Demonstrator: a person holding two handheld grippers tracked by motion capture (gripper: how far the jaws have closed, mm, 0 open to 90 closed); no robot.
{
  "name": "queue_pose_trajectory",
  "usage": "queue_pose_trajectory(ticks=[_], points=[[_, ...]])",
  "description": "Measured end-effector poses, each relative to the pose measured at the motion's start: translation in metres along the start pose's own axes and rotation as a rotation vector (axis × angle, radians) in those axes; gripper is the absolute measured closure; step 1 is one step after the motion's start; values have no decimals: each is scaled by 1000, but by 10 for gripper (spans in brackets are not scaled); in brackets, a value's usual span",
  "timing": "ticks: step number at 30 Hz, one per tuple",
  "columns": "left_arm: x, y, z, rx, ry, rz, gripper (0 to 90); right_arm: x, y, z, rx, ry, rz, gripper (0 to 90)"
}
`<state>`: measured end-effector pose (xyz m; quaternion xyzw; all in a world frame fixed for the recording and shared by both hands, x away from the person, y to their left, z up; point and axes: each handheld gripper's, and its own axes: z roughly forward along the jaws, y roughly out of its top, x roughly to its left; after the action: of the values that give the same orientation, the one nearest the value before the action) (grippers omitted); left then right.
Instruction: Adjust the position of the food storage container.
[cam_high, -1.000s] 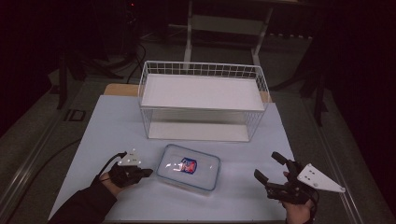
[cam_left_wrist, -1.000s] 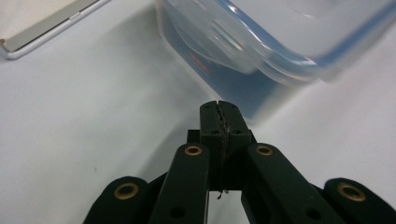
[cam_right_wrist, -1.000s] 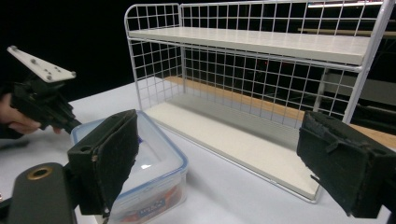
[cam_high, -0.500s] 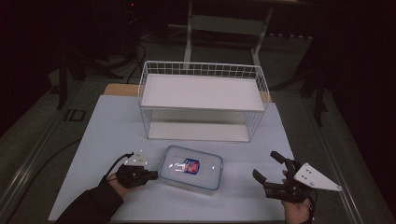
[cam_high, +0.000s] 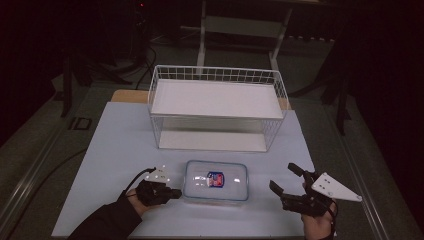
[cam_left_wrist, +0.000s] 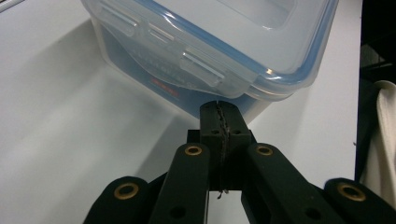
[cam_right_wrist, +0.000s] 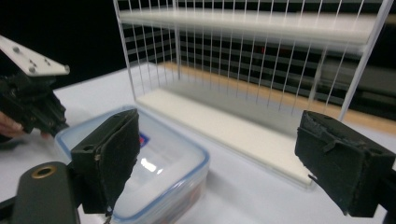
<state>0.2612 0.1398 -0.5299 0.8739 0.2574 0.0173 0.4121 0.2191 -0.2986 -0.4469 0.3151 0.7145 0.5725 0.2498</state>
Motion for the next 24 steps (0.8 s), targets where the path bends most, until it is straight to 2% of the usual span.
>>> queue_pose_trajectory(ticks=[2,6,9,12,18,21,22,24], points=[[0,3,2,1,-3,3,898,-1,-1,0,1,2,-1,141],[-1,7,8,-5,-13,5,898,1,0,-1,-12,-44,-39,142],[-1,10,11,-4,-17,9,898,1,-1,-1,-20,-59,-37,142],[0,13,15,-2,2,9,898,1,0,-2,-26,-60,-27,140],[2,12,10,-1,24,-5,892,3,2,-3,-31,-61,-52,134],[4,12,-3,-32,62,-24,741,6,2,-4,-37,-43,-55,134],[4,13,-11,-65,93,-35,674,7,3,-5,-45,-37,-59,132],[5,17,-25,-116,114,-56,555,10,6,-6,-54,-41,-82,130]])
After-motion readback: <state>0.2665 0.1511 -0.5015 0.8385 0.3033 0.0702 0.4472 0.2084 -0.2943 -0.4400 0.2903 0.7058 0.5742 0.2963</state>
